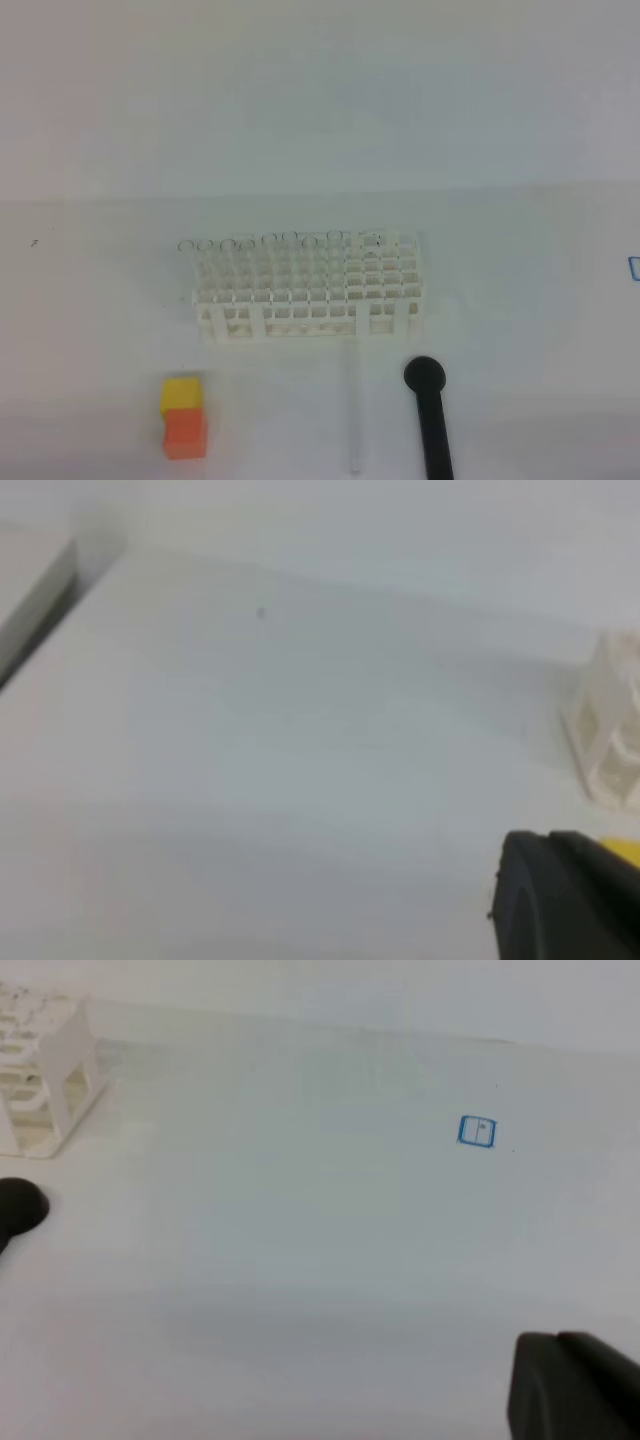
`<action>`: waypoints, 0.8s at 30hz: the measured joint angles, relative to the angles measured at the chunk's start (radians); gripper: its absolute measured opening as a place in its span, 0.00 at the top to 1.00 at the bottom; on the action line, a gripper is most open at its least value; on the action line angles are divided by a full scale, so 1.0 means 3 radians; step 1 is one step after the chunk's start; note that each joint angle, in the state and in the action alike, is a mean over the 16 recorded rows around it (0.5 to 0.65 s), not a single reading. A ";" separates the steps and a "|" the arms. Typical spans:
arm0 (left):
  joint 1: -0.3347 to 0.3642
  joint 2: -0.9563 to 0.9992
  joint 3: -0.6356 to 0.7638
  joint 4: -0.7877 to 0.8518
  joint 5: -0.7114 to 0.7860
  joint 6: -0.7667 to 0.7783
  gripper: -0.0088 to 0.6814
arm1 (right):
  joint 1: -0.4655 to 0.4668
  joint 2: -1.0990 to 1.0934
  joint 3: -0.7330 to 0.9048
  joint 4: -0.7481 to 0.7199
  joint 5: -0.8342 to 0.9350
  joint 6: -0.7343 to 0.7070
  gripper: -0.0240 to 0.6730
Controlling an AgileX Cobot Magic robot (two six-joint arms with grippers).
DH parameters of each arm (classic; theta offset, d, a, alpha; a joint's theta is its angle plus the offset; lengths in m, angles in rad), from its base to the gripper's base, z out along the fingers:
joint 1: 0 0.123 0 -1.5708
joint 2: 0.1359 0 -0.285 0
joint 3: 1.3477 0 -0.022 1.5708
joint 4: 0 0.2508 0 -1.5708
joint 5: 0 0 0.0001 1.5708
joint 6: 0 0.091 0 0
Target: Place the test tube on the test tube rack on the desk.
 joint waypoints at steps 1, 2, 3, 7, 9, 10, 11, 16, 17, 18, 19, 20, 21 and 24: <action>0.0000 0.0000 0.0000 0.0000 0.0000 0.0000 0.99 | 0.0000 0.0000 0.0000 0.0000 0.0000 0.0000 0.97; 0.0000 0.0000 0.0000 0.0000 0.0000 0.0000 0.99 | 0.0000 0.0000 0.0000 0.0000 0.0000 0.0000 0.97; 0.0000 0.0000 0.0000 0.0000 0.0000 0.0000 0.99 | 0.0000 0.0000 0.0000 0.0000 0.0000 0.0000 0.97; 0.0000 0.0000 0.0000 0.0005 -0.0003 0.0000 0.99 | 0.0000 0.0000 0.0000 0.0000 0.0000 0.0000 0.97; 0.0000 0.0000 0.0000 0.0007 -0.0014 0.0000 0.99 | 0.0000 0.0000 0.0000 0.0000 0.0000 0.0000 0.97; 0.0000 0.0000 0.0000 0.0009 -0.0026 0.0000 0.99 | 0.0000 0.0000 0.0000 -0.0001 0.0000 0.0000 0.97; 0.0000 0.0000 0.0000 0.0010 -0.0042 0.0000 0.99 | 0.0000 0.0000 0.0000 -0.0003 0.0000 0.0000 0.97; 0.0000 0.0000 0.0000 0.0018 -0.0190 0.0000 0.99 | 0.0000 0.0000 0.0001 -0.0015 -0.0026 0.0000 0.97; 0.0000 0.0000 0.0000 0.0019 -0.0225 0.0000 0.99 | 0.0000 0.0000 0.0003 -0.0019 -0.0048 0.0000 0.97; 0.0000 0.0000 0.0000 0.0021 -0.0261 0.0000 0.99 | 0.0000 0.0000 0.0004 -0.0022 -0.0080 0.0000 0.97; 0.0000 0.0000 0.0000 0.0024 -0.0297 0.0002 0.99 | 0.0000 0.0000 0.0006 -0.0027 -0.0124 0.0000 0.97; 0.0000 0.0000 0.0000 0.0032 -0.0333 0.0007 0.99 | 0.0000 0.0000 0.0008 -0.0031 -0.0178 0.0000 0.97; 0.0000 0.0000 0.0000 0.0042 -0.0371 0.0013 0.99 | 0.0000 0.0000 0.0009 -0.0035 -0.0246 0.0000 0.97; 0.0000 0.0000 0.0000 0.0074 -0.0477 0.0033 0.99 | 0.0000 0.0000 0.0014 -0.0049 -0.0518 0.0000 0.97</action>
